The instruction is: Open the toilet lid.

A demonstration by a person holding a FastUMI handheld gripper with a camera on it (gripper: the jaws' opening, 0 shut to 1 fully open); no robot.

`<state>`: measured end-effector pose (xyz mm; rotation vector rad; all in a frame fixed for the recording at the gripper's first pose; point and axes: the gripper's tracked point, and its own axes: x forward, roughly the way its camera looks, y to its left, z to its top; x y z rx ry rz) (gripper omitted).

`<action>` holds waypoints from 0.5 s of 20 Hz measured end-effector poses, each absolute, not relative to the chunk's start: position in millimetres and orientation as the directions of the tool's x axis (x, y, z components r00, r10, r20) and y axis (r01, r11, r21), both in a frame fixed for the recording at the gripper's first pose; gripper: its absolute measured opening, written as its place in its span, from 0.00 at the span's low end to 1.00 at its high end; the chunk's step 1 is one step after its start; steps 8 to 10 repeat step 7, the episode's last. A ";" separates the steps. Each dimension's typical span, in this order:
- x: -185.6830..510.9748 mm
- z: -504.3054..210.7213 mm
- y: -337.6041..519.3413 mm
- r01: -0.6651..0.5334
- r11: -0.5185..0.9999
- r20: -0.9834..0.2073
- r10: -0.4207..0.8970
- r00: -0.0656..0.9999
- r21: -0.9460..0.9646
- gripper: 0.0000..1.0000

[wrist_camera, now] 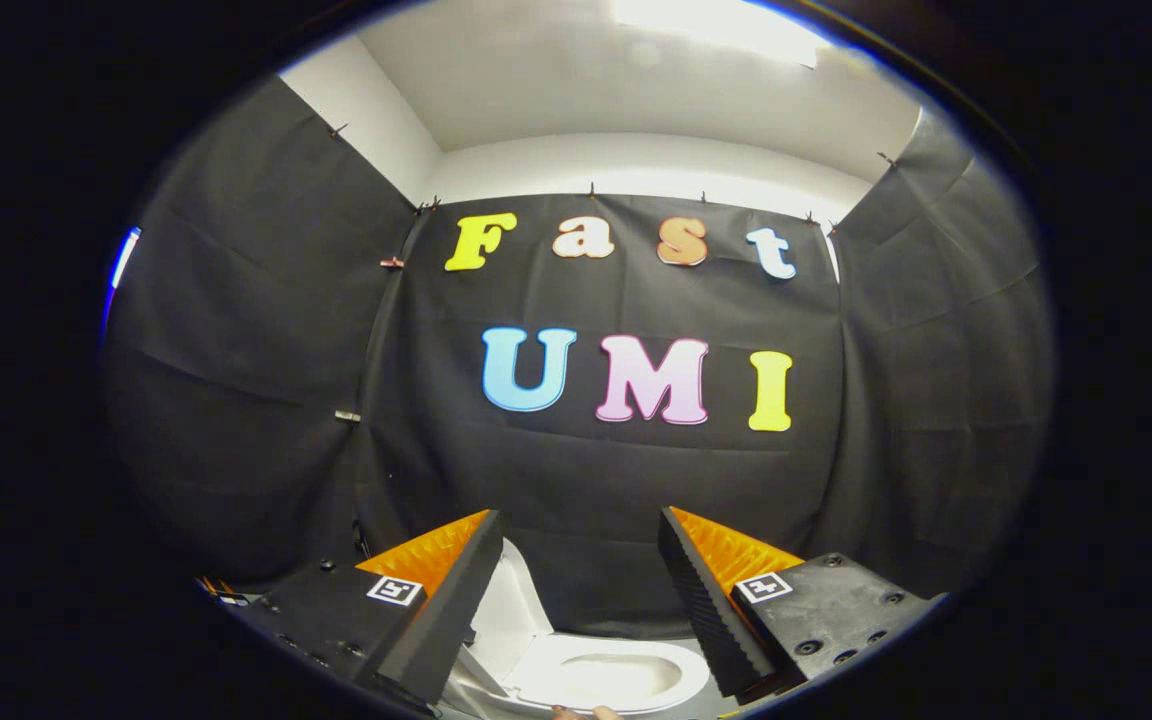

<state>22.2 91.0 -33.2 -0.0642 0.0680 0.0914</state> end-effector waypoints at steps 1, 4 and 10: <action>19.7 -27.5 86.8 -0.089 0.995 -0.058 0.085 0.995 -0.056 0.97; 15.8 -15.8 70.3 -0.063 0.996 -0.034 0.061 0.998 -0.060 0.97; 12.3 -11.5 58.3 -0.042 0.996 -0.029 0.040 0.999 -0.079 0.97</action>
